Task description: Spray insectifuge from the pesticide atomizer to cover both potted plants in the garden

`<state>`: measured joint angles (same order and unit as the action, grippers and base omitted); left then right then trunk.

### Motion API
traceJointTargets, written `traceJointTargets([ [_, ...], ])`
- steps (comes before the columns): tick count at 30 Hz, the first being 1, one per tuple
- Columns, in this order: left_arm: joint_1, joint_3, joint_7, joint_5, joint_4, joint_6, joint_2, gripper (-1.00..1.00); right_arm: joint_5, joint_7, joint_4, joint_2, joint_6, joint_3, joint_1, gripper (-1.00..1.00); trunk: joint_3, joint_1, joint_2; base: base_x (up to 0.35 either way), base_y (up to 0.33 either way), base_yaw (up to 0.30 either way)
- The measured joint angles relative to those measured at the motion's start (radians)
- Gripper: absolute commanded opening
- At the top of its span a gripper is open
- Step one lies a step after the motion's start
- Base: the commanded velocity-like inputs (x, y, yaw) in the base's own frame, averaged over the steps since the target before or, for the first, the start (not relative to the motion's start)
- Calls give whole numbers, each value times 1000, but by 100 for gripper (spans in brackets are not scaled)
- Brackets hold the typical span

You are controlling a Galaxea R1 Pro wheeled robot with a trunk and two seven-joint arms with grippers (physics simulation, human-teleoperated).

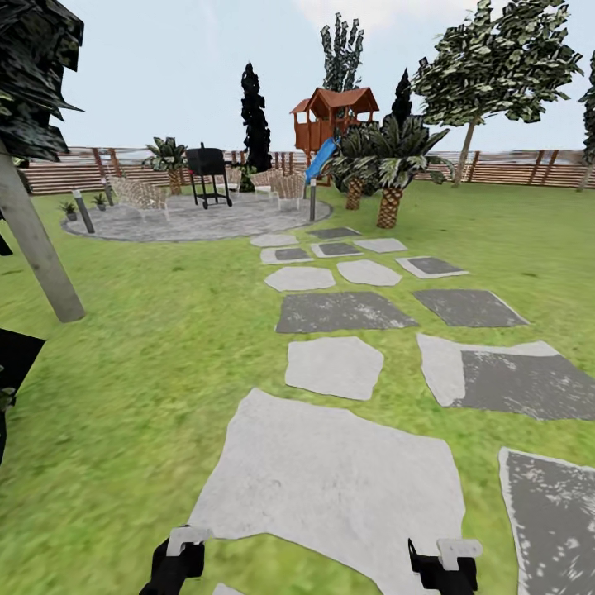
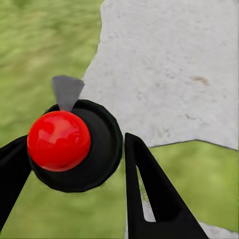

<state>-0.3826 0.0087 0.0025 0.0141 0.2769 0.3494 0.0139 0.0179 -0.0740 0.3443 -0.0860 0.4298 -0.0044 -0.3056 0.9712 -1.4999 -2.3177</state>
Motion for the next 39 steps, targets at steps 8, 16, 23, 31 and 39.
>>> traceJointTargets([
  [8, 0, 0, 0, 0, 0, 0, 0, -100, 0, 0, 0, 0, 0, 0, 0, 100, 3, 0, 0, 339, 0, 0],
  [16, 0, 0, 0, 0, 0, -1, 0, -100, 0, 0, 0, 0, 0, 0, 0, 100, 3, 0, 0, 339, 0, 0],
  [23, 0, 1, 0, 0, 0, -1, 0, -100, 0, 0, 0, 0, 0, 0, 0, 100, 3, 0, 0, 339, 0, 0],
  [31, 0, 0, 0, 0, -5, -1, 0, -100, 0, 0, 0, 0, 0, 0, -1, 100, 3, 0, 0, 339, 0, 0],
  [39, 0, 0, 0, 1, -21, 0, 0, -100, 1, 0, 0, 0, 1, 0, 0, 100, 3, 0, 0, 339, 0, 0],
])
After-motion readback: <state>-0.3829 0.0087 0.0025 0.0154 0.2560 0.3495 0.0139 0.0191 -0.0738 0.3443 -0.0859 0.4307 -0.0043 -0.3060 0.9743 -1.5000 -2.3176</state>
